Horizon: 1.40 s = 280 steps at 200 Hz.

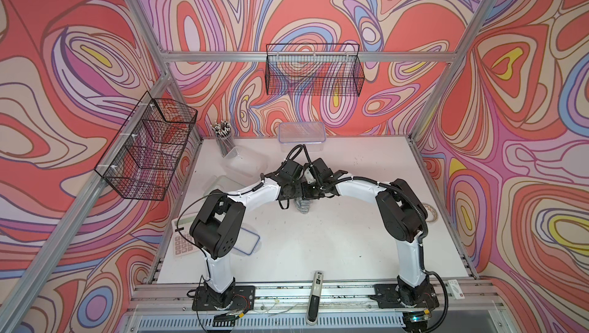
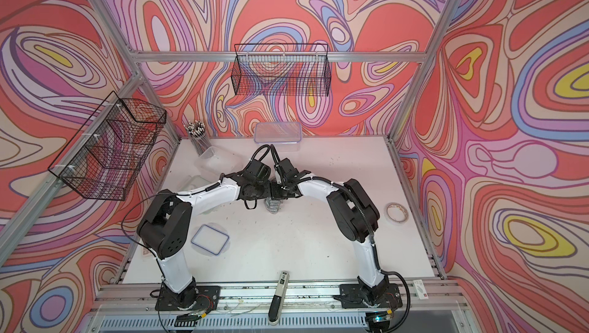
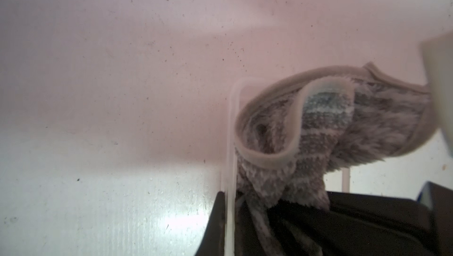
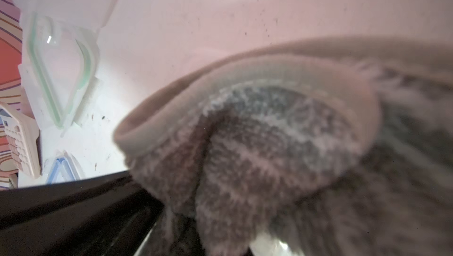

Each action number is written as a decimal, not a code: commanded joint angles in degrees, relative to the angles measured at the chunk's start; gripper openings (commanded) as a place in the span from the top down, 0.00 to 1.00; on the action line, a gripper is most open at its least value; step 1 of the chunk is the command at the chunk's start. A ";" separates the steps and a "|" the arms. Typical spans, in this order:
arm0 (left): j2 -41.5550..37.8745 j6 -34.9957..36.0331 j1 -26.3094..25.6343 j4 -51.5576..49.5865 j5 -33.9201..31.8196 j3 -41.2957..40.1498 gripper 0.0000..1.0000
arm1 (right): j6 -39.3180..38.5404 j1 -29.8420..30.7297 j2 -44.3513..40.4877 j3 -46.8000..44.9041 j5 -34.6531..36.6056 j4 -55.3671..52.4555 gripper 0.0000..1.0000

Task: Wipe the insides of the lunch boxes
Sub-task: Move the lunch box to the center of the board.

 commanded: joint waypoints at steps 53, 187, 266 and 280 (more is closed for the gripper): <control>-1.85 1.56 -3.86 15.15 11.32 -4.32 1.00 | 11.15 1.24 5.94 4.95 -2.48 -0.57 1.00; -5.60 -4.14 -5.11 8.96 6.62 -8.72 1.00 | 15.87 1.26 2.37 5.90 35.48 -11.77 1.00; -3.10 -5.19 -3.38 5.53 -3.12 -3.11 1.00 | 4.59 1.32 2.92 2.77 23.32 -24.44 1.00; -2.33 -4.82 -2.91 6.67 -2.62 -2.48 1.00 | 2.61 1.41 3.01 1.76 18.75 -24.81 1.00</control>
